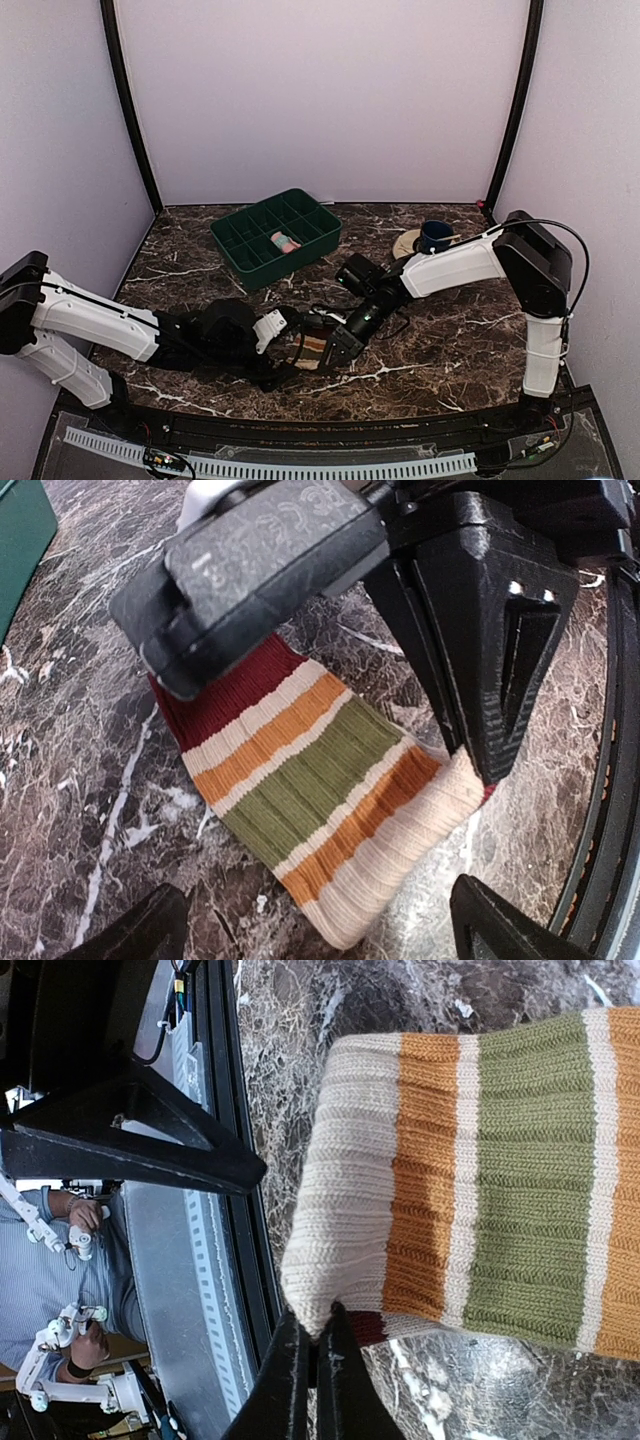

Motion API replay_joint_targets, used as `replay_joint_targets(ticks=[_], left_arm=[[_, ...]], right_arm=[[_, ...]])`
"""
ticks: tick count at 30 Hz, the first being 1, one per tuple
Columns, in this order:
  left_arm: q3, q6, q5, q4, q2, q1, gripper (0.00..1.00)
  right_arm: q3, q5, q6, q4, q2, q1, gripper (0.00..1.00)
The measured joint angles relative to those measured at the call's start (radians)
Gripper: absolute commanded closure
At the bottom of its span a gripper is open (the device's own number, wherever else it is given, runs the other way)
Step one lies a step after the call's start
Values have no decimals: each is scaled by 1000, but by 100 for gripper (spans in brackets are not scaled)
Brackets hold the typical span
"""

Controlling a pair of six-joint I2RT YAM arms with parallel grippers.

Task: Roll the socks
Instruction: Roll the sock at the center of the board.

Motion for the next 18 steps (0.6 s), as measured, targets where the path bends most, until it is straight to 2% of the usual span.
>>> replay_joint_targets(ticks=[11, 14, 18], left_arm=[[54, 62, -16, 36, 96, -4, 10], [61, 72, -9, 39, 110, -4, 15], [63, 83, 11, 44, 121, -5, 27]], right_arm=[[-10, -12, -1, -6, 0, 0, 100], [-10, -15, 0, -6, 0, 0, 100], [-15, -17, 0, -6, 0, -3, 100]])
